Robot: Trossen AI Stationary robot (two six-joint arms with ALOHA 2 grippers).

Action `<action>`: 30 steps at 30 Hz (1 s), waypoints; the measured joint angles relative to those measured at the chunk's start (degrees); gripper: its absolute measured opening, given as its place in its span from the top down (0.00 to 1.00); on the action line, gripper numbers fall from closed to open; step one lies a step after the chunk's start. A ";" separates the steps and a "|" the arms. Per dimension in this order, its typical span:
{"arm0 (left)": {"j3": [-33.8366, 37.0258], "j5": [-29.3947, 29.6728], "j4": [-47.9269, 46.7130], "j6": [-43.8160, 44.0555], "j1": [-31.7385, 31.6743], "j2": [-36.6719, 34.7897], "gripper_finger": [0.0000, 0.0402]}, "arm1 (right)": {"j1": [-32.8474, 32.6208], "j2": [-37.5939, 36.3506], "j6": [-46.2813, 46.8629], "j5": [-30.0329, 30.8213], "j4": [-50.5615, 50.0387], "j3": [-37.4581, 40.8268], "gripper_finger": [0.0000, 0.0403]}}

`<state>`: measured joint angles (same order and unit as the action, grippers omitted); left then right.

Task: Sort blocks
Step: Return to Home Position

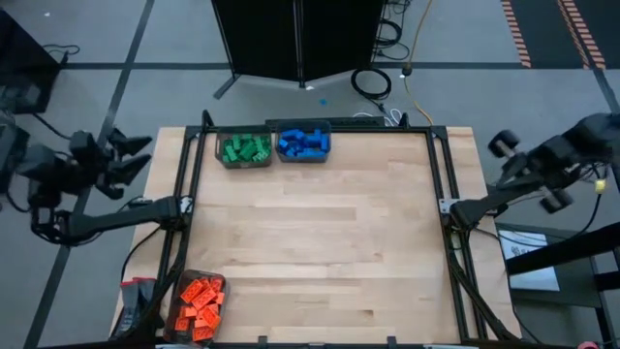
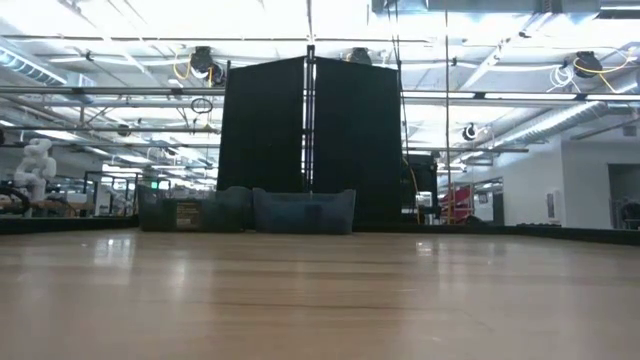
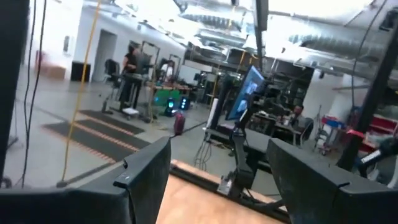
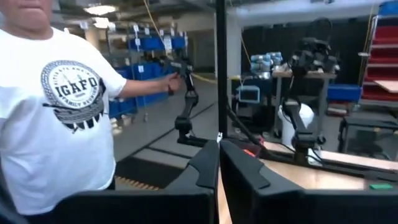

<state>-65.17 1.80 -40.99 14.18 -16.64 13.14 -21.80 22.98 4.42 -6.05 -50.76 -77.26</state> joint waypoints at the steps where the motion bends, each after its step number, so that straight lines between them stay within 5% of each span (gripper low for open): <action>1: 2.13 -0.02 0.02 0.98 -0.52 -1.97 0.34 | 0.00 -2.12 0.32 -0.33 3.22 3.81 0.97; 6: 14.02 -0.11 2.46 5.58 -3.65 -12.68 0.34 | 0.02 -13.84 3.68 -1.87 16.00 18.99 0.97; 10: 16.67 -4.76 -0.05 7.18 -5.57 -12.01 0.34 | 0.08 -22.91 3.41 -1.84 23.25 29.02 0.97; 23: 24.13 -18.65 10.88 11.88 -13.12 -12.93 0.34 | 0.44 -22.75 5.16 -7.44 38.84 43.36 0.97; 30: 35.81 -24.61 20.81 15.02 -15.86 -12.95 0.34 | 0.44 -22.83 9.36 -7.69 53.66 55.03 0.97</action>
<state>-29.35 -22.81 -20.18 29.20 -32.51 0.19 -21.37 0.14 13.78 -13.74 2.90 -22.23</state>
